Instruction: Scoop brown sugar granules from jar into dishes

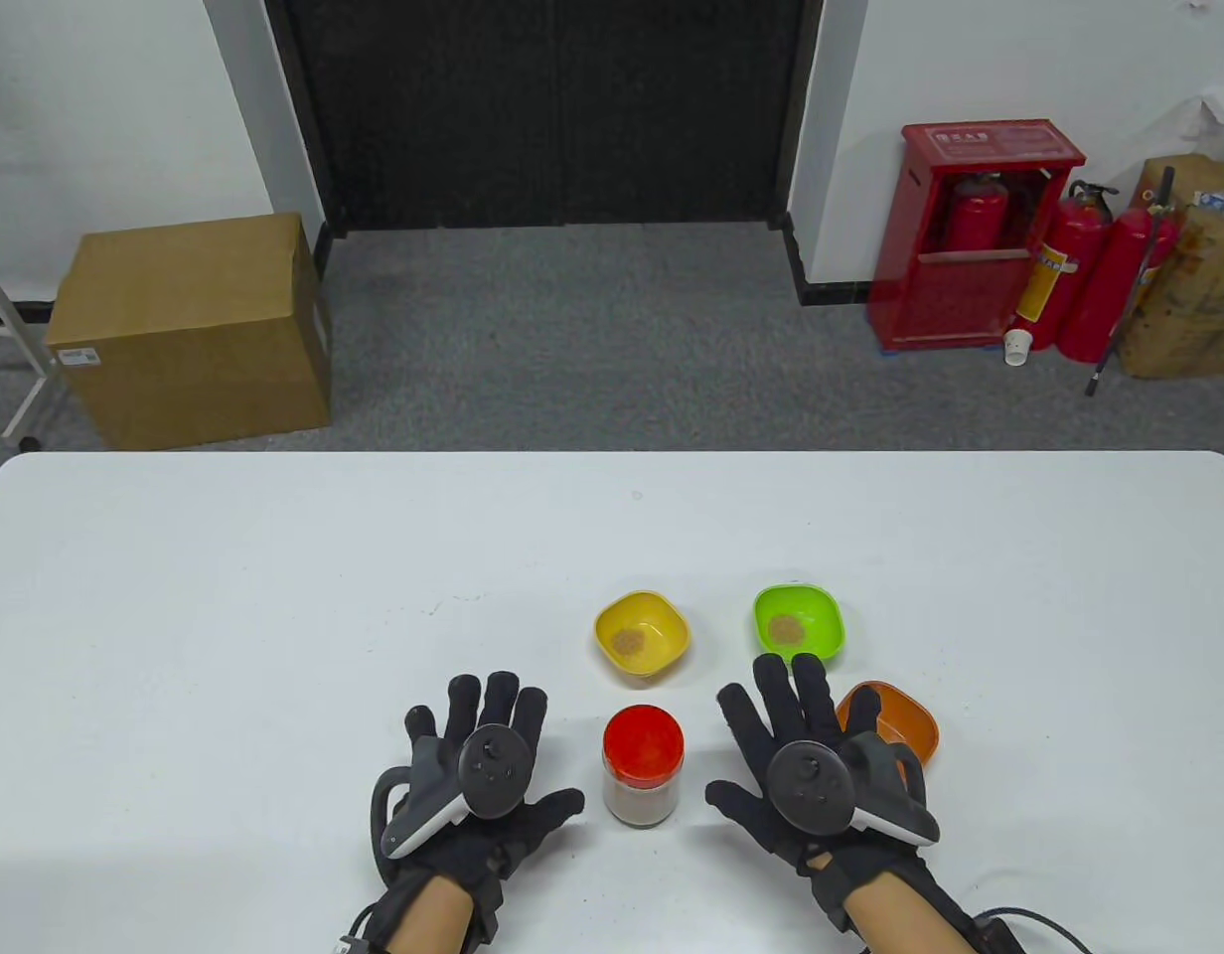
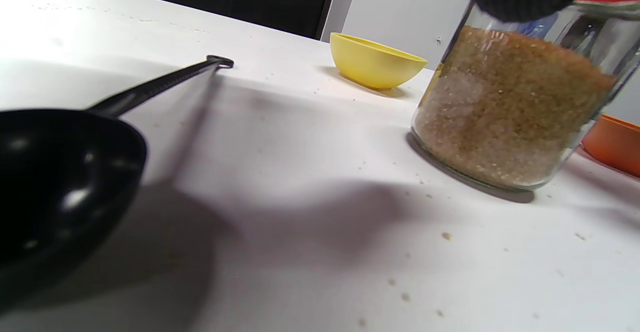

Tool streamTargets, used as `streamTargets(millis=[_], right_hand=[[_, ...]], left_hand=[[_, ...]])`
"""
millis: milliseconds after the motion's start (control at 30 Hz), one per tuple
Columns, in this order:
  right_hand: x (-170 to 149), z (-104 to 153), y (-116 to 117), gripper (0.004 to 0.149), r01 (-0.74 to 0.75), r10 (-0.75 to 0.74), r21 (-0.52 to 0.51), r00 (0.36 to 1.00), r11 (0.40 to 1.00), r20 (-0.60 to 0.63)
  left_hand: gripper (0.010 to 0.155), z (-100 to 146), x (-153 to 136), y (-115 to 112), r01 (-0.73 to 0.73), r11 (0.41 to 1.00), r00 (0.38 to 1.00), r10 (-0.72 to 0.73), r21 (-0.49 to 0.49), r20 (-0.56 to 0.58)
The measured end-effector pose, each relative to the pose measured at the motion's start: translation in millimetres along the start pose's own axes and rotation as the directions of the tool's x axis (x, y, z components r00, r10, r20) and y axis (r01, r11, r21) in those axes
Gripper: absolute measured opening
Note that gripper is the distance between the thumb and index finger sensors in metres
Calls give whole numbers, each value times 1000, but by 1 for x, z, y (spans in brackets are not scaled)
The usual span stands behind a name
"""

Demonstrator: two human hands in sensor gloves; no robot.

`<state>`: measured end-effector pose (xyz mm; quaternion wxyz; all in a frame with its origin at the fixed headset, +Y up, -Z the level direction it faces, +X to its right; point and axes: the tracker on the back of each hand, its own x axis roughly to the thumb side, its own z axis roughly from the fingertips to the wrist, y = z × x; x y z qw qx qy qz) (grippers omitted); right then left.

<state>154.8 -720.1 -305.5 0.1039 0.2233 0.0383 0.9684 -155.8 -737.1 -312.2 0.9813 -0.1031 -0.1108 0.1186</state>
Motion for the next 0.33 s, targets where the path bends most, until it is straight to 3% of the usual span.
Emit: streamTargets(millis=[333], right_hand=[[-2,-1,0,84,25,-25,-9,1000,1000,-10]], left_hand=[[100,-2,0,-2,-5,1000,1000,5,-13,-14]])
